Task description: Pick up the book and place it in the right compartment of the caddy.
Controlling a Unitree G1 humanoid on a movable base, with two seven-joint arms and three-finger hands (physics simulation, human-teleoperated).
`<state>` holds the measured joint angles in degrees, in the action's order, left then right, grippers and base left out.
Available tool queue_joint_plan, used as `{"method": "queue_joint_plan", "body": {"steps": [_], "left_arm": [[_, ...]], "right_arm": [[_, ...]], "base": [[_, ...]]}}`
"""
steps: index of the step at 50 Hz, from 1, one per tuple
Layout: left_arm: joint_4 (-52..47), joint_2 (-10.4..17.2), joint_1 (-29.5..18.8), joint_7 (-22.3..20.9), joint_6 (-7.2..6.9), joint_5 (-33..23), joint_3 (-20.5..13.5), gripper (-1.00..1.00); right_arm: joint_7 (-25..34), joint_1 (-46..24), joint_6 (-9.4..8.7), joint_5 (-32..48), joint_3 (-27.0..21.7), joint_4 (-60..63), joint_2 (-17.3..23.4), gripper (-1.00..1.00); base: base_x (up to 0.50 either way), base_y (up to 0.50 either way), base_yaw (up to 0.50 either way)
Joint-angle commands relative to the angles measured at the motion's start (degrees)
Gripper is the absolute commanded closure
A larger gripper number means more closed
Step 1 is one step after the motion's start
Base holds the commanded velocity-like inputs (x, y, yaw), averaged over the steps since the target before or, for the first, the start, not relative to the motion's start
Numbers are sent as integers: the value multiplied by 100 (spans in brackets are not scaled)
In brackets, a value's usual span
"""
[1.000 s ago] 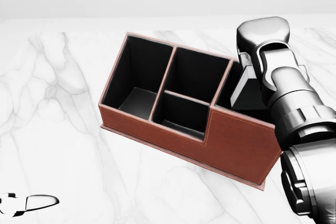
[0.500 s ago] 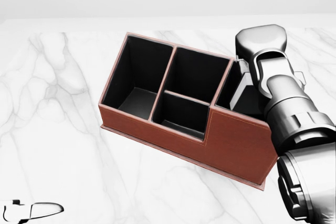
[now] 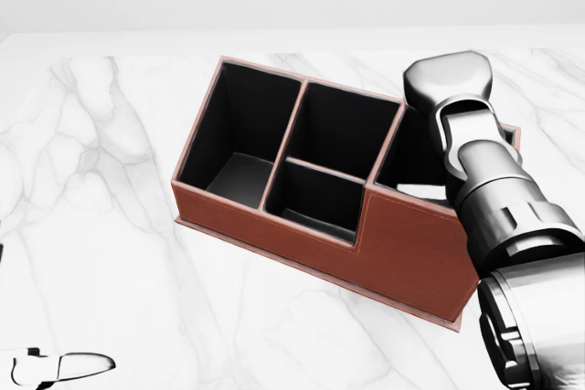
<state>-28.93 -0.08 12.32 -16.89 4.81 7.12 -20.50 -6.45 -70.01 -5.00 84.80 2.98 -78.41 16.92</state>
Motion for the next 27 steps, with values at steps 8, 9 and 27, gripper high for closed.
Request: {"method": "queue_joint_plan", "body": {"steps": [8, 9, 27], "left_arm": [[-89, 17, -3, 40, -45, -19, 15, -100], [-96, 15, -3, 39, -48, -22, 13, -100], [-346, -25, 32, 46, -193, -68, 57, -100]], "right_arm": [[-55, -91, 0, 108, 50, 38, 38, -100], [-47, -102, 0, 108, 51, 41, 44, -100], [92, -337, 0, 24, 50, 135, 176, -100]], "base": [[0, 0, 0], [0, 0, 0], [0, 0, 0]]}}
